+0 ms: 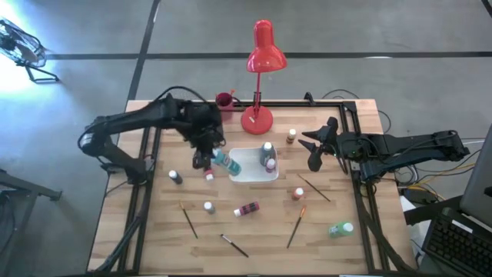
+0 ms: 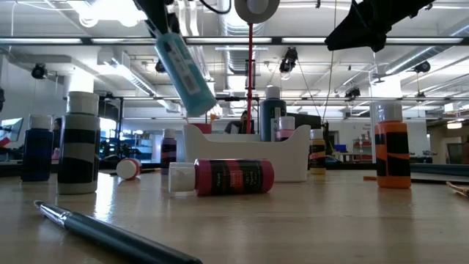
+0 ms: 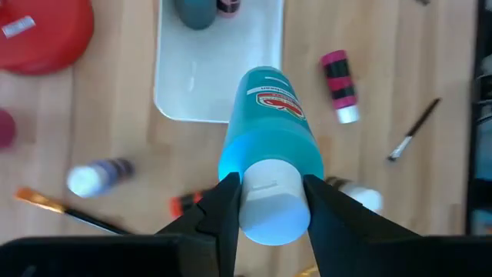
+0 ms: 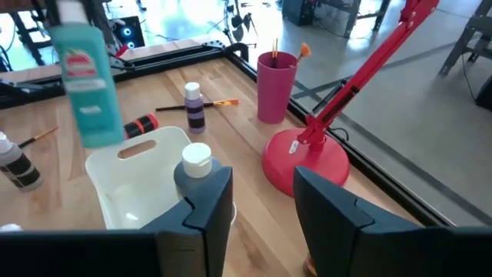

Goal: Pick & Place Paint Supplies
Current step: Put the light blue paint bottle into the white bin, then put the yellow paint bottle into the white bin

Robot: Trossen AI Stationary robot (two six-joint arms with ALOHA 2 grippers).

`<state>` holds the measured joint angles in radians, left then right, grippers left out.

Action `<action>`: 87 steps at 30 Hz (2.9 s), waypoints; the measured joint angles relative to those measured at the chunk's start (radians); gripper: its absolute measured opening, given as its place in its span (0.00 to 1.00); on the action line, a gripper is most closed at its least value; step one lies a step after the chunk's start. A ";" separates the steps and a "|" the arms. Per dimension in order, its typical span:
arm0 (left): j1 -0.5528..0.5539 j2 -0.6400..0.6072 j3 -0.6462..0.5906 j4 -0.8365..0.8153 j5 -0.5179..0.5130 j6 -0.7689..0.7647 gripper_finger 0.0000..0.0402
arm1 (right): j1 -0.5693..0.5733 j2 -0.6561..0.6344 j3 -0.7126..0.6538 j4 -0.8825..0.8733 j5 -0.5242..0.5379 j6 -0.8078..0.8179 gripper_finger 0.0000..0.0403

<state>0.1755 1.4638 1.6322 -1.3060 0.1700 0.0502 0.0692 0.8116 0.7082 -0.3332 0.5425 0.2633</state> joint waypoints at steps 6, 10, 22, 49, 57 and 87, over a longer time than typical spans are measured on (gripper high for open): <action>0.036 0.133 0.101 -0.001 0.000 0.165 0.31 | 0.000 0.001 0.000 0.000 0.000 0.007 0.31; 0.041 0.232 0.212 -0.029 -0.057 0.246 0.31 | 0.000 0.001 0.000 0.000 0.000 0.007 0.30; 0.043 0.518 0.560 -0.210 -0.151 0.363 0.31 | 0.000 0.002 0.000 -0.014 0.001 0.007 0.39; 0.054 0.670 0.601 -0.160 -0.166 0.374 0.31 | 0.000 0.002 -0.010 -0.037 0.001 0.007 0.40; 0.054 0.671 0.584 -0.151 -0.169 0.363 0.31 | 0.000 0.002 -0.010 -0.037 0.001 0.007 0.34; 0.052 0.544 0.708 -0.220 -0.293 0.236 0.63 | 0.000 0.002 -0.011 -0.059 0.000 0.007 0.44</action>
<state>0.2274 2.0078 2.3398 -1.5264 -0.1226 0.2861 0.0696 0.8131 0.6971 -0.3926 0.5421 0.2699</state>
